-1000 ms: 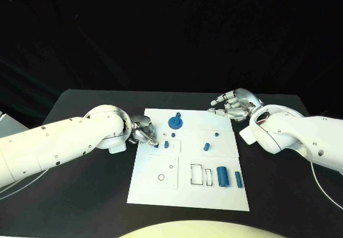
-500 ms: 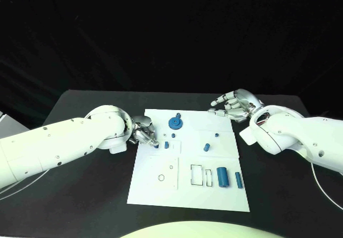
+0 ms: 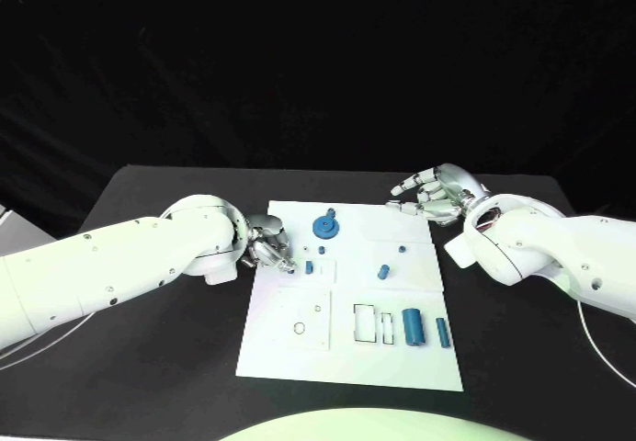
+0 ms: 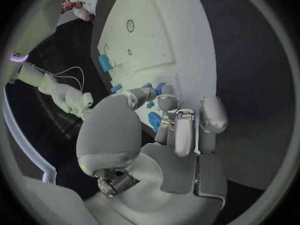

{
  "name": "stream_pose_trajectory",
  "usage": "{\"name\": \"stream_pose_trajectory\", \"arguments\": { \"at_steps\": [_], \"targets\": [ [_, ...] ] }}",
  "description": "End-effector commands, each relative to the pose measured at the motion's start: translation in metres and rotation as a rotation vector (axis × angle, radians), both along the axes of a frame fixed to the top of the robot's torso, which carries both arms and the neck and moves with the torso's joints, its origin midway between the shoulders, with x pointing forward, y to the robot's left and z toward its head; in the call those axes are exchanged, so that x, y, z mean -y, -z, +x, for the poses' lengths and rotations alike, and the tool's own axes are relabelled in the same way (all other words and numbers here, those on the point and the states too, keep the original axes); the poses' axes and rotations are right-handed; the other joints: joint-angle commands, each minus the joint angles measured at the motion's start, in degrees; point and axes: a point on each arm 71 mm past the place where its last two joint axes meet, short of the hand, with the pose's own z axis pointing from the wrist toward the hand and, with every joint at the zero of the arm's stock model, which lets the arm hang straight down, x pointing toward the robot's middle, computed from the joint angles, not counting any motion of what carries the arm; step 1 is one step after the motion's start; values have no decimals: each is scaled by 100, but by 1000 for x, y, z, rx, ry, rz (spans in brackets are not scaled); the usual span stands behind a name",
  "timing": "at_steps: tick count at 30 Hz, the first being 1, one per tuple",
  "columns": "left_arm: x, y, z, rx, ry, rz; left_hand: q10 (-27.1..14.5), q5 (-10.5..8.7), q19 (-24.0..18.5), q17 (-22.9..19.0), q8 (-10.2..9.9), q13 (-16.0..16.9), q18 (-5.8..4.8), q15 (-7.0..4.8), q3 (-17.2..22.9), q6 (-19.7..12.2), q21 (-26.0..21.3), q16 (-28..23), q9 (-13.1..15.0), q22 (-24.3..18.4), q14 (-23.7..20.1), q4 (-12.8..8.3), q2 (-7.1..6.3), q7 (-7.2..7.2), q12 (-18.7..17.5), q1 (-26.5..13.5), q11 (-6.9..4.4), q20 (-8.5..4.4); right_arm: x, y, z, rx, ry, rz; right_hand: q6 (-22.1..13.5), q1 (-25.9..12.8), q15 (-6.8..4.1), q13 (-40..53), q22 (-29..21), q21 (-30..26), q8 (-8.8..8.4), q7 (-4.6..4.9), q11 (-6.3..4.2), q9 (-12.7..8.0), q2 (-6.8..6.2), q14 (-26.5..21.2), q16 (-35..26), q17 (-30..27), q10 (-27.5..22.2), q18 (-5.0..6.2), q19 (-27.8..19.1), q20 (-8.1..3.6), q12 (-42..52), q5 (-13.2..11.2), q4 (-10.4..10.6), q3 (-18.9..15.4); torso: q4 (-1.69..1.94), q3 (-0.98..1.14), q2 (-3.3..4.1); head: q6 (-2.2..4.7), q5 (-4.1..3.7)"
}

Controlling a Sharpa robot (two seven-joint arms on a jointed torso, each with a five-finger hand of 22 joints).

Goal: Assemble the parts on the task board

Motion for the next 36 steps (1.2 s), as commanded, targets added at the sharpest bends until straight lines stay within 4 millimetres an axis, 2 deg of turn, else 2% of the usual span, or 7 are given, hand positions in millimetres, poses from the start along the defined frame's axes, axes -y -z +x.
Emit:
{"name": "stream_pose_trajectory", "arguments": {
  "at_steps": [1, 11, 17, 20, 28, 36],
  "targets": [
    [5, 5, -5, -55, 22, -6, 45, 36, 49, 945, -27, 26, -43, -42, 1022, 33, 36, 46, -2, 26, 468, -1050, -9, -3, 43, -62, 10, -7, -2, 0, -1, 4, -18, -5, -18, -25, -18, 145, 1432, -30, 27, 7, -14, -8, 42, 566, -22, 1396, -12, 0, 533, -5, 20, -4, -4, -35, -2, -3, -2, -1, -4],
    [5, 5, -1, -39, -14, -22, 121, -1, 42, 993, -11, 58, -44, -54, 809, 60, 25, 67, 21, 22, 479, -922, 79, -43, 65, -226, -13, -15, -1, 0, -1, 5, -17, -5, -17, -18, -23, 134, 1428, -40, 39, 4, -17, -21, 46, 565, -23, 1394, -11, 3, 530, -9, 20, 7, -4, -53, 1, -7, 3, 7, -25],
    [4, 5, 1, -30, -36, -23, 112, -85, 10, 950, -24, 42, -33, -68, 505, 28, -25, 50, 34, -37, 466, -743, 121, -74, 40, -378, -30, -26, -1, 0, -1, 5, -16, -5, -18, -20, -23, 128, 1426, -43, 40, 4, -17, -22, 47, 564, -26, 1389, -17, 3, 528, -9, 14, 6, -3, -55, 0, -2, 3, 8, -32],
    [3, 5, 1, -30, -43, -20, 107, -101, 7, 927, -33, 71, -32, -76, 359, 24, -40, 41, 35, -50, 459, -665, 107, -88, 53, -436, -38, -32, -1, 0, -1, 5, -16, -5, -18, -20, -23, 128, 1426, -43, 40, 4, -17, -22, 47, 564, -26, 1389, -17, 3, 528, -9, 14, 6, -3, -55, -1, -1, -1, 11, -33],
    [-1, 7, 3, -37, -59, -2, 59, -139, 8, 904, -108, 123, -29, -93, -405, 95, -90, 29, -10, -95, 452, -212, 35, -112, 79, -658, -54, -53, 0, 0, -1, 5, -16, -5, -19, -26, -23, 131, 1426, -44, 40, 4, -17, -23, 48, 563, -29, 1384, -13, 3, 528, -10, 18, 5, 0, -59, -2, -2, -3, 21, -42],
    [-5, 7, 4, -35, -78, 14, 60, -142, 21, 921, -131, 168, -31, -94, -734, 138, -99, 35, -27, -95, 457, 18, -3, -113, 107, -690, -54, -56, 0, 0, -1, 6, -16, -5, -21, -34, -23, 124, 1418, -61, 40, 5, -17, -25, 43, 562, -29, 1383, -20, 8, 521, -10, 11, 2, 2, -66, -1, -6, -1, 29, -52]
  ]
}}
